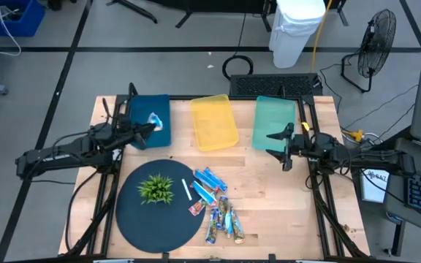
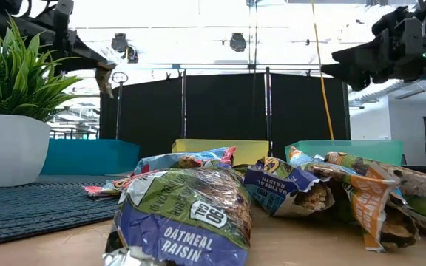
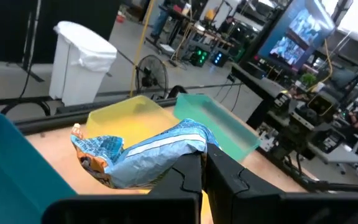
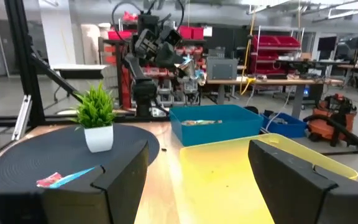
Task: Pick and place Granola Bars by type
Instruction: Put the yellow granola bar into the blue bin
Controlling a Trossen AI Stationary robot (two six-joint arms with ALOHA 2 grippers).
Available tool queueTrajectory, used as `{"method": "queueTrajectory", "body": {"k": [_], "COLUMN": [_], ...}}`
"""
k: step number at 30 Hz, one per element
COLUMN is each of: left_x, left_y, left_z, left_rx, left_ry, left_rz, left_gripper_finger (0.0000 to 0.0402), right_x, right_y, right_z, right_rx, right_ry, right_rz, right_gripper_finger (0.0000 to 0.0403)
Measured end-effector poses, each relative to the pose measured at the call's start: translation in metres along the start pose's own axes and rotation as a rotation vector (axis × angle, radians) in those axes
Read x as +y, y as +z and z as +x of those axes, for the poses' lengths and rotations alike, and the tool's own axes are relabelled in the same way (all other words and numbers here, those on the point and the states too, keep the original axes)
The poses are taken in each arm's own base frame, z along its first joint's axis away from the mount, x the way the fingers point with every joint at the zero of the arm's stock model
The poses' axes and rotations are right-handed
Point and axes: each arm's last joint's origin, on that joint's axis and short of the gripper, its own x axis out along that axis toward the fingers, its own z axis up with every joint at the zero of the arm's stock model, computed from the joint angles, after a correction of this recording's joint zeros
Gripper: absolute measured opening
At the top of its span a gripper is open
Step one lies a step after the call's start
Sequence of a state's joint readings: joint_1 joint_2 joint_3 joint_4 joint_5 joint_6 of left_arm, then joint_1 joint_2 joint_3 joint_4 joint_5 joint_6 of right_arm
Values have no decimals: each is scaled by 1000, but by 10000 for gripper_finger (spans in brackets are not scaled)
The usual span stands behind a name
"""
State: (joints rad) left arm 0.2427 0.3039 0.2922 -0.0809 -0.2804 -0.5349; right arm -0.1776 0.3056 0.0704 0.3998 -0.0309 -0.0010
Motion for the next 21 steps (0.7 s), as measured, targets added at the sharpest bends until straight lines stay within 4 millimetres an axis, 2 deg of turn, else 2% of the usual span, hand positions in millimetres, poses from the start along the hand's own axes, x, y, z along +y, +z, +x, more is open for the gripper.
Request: {"method": "queueTrajectory", "body": {"k": [4,12,21], "left_x": [4,22,23], "left_y": [-1,-16,-20], "left_z": [-6,-10,-5], "left_rx": [-16,22,50], "left_ry": [62,367,403], "left_rz": [-26,-109,-150], "left_gripper_finger": [7,7,6], "right_x": [0,0,0], "right_y": [4,5,4], "right_z": [-2,-2,-2], "right_rx": [-54,-58,-46], "right_ry": [-1,-2,-3], "right_rz": [14,14,1], "right_gripper_finger": [267,267,267]}}
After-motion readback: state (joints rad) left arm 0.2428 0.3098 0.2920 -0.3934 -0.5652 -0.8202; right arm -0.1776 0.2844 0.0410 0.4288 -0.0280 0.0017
